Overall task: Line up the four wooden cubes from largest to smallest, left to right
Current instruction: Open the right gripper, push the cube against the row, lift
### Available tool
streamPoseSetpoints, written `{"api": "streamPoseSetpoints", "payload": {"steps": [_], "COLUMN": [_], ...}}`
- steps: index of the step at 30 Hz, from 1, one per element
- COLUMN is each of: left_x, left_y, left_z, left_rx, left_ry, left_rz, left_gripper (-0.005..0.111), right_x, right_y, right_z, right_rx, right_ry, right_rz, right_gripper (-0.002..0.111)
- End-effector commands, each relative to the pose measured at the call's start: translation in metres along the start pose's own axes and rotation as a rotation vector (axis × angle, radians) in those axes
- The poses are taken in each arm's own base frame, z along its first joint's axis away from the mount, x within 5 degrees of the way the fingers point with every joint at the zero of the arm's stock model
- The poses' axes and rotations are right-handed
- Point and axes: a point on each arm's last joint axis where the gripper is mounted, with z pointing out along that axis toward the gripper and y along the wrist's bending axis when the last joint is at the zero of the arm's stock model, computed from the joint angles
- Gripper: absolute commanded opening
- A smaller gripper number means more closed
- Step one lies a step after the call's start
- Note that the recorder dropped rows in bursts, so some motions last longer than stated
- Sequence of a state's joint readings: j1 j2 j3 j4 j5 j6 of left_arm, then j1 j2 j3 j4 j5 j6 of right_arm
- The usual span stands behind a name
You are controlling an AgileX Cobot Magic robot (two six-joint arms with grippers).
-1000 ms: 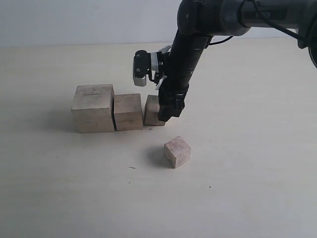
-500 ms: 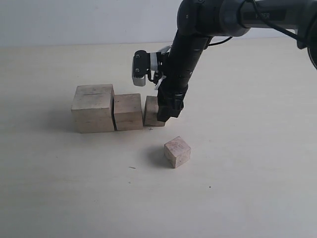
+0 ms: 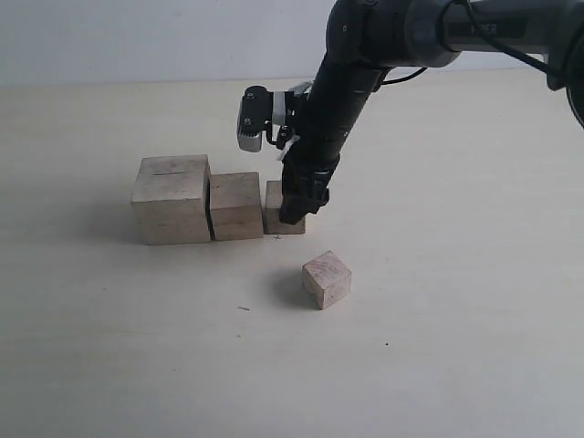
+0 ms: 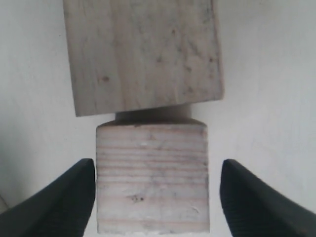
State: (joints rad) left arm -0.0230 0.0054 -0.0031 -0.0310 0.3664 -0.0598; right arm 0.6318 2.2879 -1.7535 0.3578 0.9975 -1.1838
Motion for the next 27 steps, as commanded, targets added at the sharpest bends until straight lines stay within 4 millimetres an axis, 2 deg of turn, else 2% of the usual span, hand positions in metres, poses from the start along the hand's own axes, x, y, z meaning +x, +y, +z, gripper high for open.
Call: {"api": "streamPoseSetpoints", "payload": {"steps": [1, 7, 10, 11, 15, 21, 27], "left_x": [0.000, 0.000, 0.000, 0.000, 0.000, 0.000, 0.000], "left_y": [0.000, 0.000, 0.000, 0.000, 0.000, 0.000, 0.000], "left_z": [0.000, 0.000, 0.000, 0.000, 0.000, 0.000, 0.000], "left_rx": [0.002, 0.002, 0.002, 0.002, 0.002, 0.002, 0.002], "left_ry": [-0.014, -0.014, -0.014, -0.014, -0.014, -0.014, -0.014], "left_rz": [-0.006, -0.006, -0.006, -0.006, -0.006, -0.006, -0.006], "left_gripper": [0.000, 0.000, 0.000, 0.000, 0.000, 0.000, 0.000], "right_x": [-0.005, -0.011, -0.006, 0.001, 0.014, 0.023, 0.022], "right_y": [0.001, 0.004, 0.002, -0.002, -0.009, -0.011, -0.012], "right_z": [-0.016, -0.047, -0.055, -0.057, -0.045, -0.017, -0.005], "right_rx": [0.035, 0.099, 0.159, 0.219, 0.276, 0.222, 0.212], "right_ry": [-0.011, -0.026, 0.031, 0.097, 0.182, 0.237, 0.216], "right_rz": [0.063, 0.166, 0.255, 0.340, 0.470, 0.502, 0.513], "right_gripper": [0.068, 0.068, 0.068, 0.068, 0.068, 0.068, 0.068]}}
